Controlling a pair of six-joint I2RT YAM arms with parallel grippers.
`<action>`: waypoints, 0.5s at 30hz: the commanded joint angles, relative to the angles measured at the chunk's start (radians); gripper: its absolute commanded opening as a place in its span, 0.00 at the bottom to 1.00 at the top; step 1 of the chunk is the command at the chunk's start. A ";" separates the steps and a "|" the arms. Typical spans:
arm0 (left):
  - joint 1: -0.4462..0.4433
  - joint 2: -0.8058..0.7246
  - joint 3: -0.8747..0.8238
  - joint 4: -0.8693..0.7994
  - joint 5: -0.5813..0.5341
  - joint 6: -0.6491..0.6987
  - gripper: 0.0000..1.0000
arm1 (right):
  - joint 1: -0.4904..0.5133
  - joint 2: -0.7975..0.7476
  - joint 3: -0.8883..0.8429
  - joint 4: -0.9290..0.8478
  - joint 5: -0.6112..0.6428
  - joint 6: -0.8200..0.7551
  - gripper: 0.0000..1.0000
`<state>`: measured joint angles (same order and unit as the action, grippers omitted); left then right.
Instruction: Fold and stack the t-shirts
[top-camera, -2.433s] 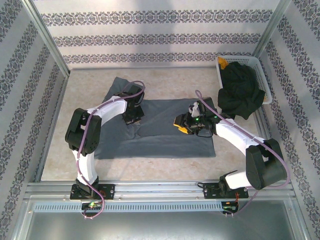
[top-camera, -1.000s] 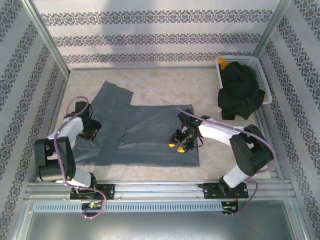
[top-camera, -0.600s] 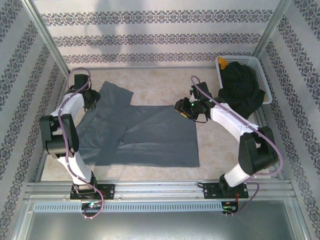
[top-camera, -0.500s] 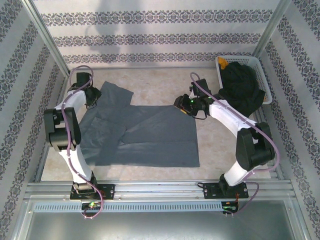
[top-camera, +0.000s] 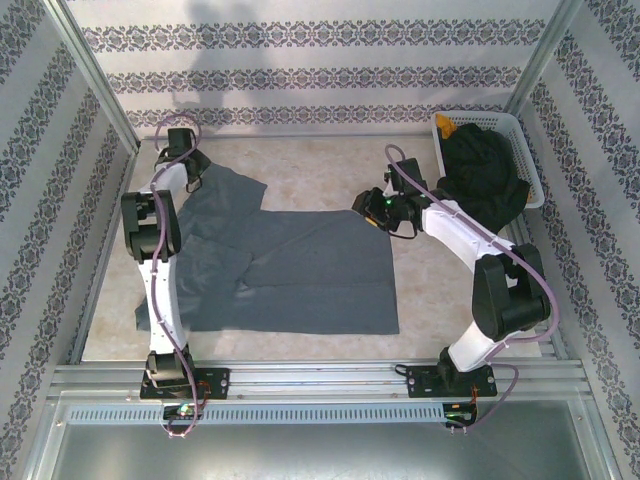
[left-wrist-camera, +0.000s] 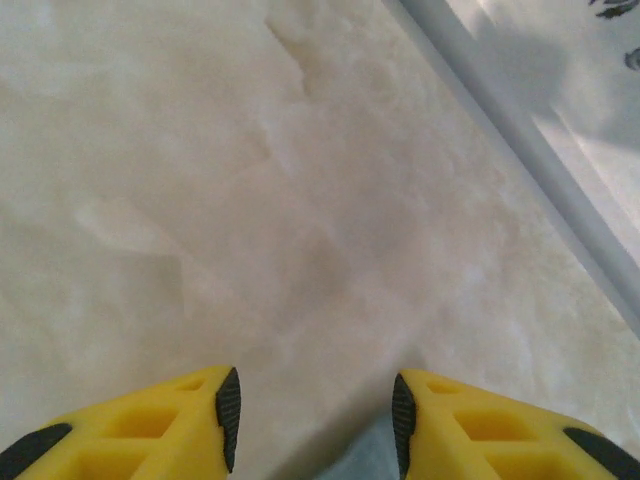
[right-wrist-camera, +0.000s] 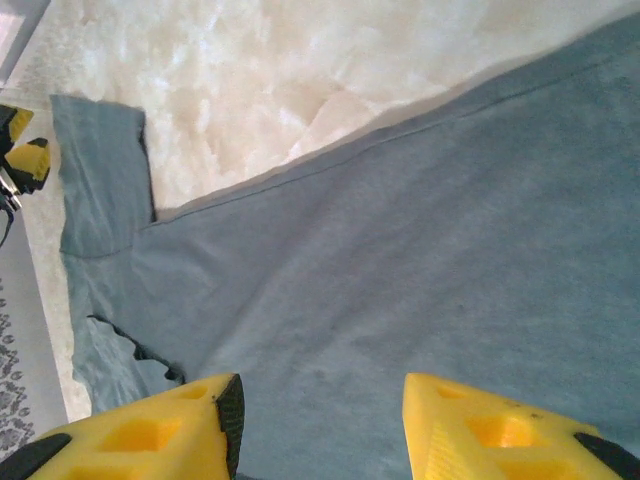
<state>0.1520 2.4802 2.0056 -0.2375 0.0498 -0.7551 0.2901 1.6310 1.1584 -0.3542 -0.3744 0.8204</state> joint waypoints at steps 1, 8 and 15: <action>-0.022 0.056 0.106 -0.071 0.013 0.015 0.47 | -0.015 -0.021 -0.019 0.021 0.001 0.017 0.47; -0.072 0.181 0.336 -0.333 0.046 0.053 0.50 | -0.020 0.041 0.022 0.041 -0.021 0.014 0.47; -0.092 0.256 0.514 -0.706 -0.069 0.058 0.49 | -0.020 0.098 0.096 0.095 -0.024 0.004 0.47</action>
<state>0.0700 2.6919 2.4809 -0.6529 0.0303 -0.7120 0.2768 1.7103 1.1976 -0.3050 -0.3832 0.8333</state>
